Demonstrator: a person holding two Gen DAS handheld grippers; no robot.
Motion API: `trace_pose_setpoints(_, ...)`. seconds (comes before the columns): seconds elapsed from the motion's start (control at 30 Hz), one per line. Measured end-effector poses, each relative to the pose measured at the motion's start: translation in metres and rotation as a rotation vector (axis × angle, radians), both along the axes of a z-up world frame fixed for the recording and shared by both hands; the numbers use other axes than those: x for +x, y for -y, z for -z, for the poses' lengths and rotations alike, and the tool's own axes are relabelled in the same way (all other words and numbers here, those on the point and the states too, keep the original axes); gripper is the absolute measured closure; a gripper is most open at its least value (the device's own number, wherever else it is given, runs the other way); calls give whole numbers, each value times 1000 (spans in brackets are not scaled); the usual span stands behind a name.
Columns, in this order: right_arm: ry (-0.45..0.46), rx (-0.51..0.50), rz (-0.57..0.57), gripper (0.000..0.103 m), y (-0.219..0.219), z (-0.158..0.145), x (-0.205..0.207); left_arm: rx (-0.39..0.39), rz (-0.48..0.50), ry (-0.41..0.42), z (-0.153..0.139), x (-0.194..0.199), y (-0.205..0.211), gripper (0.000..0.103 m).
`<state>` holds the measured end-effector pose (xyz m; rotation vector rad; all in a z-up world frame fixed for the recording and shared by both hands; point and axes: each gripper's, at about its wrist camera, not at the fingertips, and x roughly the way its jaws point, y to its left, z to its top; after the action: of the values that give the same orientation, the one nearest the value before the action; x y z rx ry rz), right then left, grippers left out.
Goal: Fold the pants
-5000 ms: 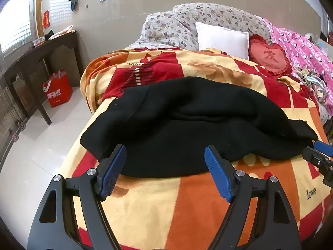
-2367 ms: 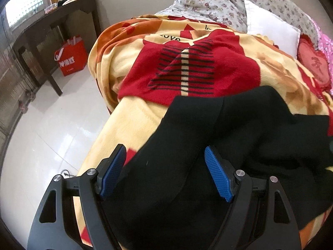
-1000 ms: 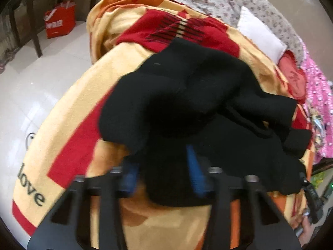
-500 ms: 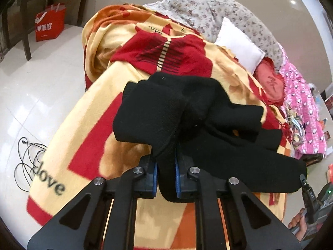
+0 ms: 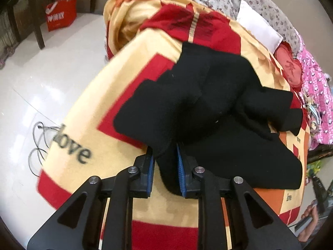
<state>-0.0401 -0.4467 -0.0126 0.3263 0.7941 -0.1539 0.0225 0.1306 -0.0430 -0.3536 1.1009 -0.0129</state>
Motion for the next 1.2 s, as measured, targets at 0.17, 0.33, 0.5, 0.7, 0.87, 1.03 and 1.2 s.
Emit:
trace_pose_setpoints(0.17, 11, 106, -297, 84, -73, -3, 18, 62, -10, 35, -17, -13, 0, 85)
trace_pose_setpoints(0.33, -28, 141, -520, 83, -161, 15, 40, 132, -31, 74, -29, -30, -3, 85)
trace_pose_setpoints(0.5, -60, 81, -655, 83, -226, 29, 58, 139, -14, 94, -33, -35, 6, 85)
trace_pose_setpoints(0.7, -100, -28, -685, 82, -273, 46, 74, 138, 45, 98, -23, -20, 35, 84)
trace_pose_setpoints(0.87, -102, -50, -695, 81, -280, 41, 81, 159, 37, 59, 0, 6, 47, 85)
trace_pose_setpoints(1.03, -89, -8, -719, 80, -279, 34, 83, 141, 13, 41, 11, 22, 42, 85)
trace_pose_setpoints(1.2, -108, -9, -735, 76, -289, 45, 94, 145, 14, 34, 13, 30, 40, 85)
